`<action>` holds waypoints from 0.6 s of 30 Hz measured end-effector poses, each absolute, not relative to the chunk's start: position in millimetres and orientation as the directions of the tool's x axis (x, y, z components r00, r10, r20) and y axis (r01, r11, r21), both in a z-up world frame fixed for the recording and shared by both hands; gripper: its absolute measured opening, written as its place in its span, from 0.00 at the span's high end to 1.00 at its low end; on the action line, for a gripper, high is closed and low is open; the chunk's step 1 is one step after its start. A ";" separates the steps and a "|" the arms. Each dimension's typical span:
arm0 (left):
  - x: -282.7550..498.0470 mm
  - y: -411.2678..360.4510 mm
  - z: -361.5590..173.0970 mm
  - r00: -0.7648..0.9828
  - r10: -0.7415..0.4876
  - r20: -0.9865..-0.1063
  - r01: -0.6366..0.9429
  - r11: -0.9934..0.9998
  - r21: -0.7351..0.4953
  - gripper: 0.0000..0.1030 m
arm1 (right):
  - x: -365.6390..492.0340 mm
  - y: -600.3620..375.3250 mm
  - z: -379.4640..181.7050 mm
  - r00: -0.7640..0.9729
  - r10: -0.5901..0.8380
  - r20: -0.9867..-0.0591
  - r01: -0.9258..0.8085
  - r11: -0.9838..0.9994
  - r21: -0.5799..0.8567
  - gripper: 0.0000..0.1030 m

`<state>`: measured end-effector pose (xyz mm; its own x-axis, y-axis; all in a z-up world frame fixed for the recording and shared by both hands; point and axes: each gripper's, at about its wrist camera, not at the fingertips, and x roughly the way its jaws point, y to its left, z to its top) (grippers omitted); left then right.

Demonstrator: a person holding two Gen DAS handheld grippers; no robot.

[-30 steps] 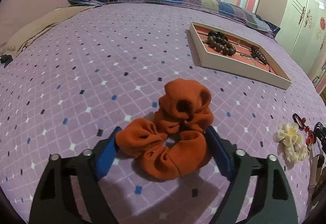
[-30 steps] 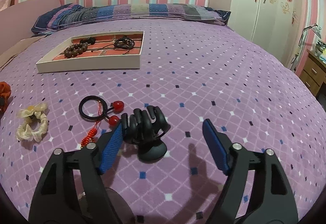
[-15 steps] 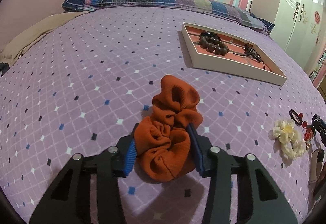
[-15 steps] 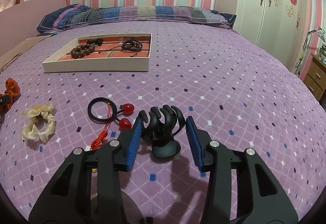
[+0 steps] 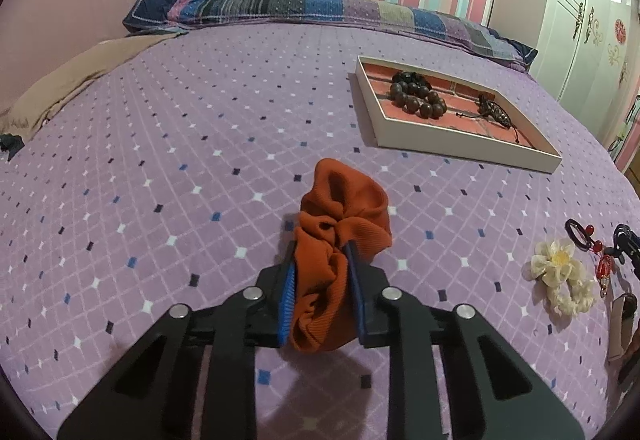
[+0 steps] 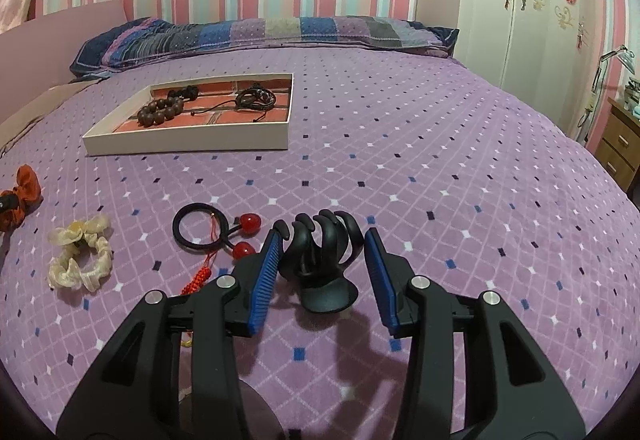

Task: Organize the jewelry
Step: 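Carry the orange scrunchie and black claw clip in both grippers over the tray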

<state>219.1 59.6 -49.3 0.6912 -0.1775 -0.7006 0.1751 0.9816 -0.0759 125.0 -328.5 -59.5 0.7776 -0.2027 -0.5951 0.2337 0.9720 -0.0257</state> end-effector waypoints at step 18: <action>219.6 62.5 -41.4 0.704 -0.177 -0.687 0.163 0.983 -0.086 0.80 | 128.1 -333.0 -59.0 0.771 -0.190 -0.608 0.226 0.974 -0.017 0.73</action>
<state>219.6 62.5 -41.4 0.7045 -0.1767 -0.6874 0.1626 0.9829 -0.0861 128.1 -333.0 -59.0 0.7711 -0.1897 -0.6078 0.2263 0.9739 -0.0169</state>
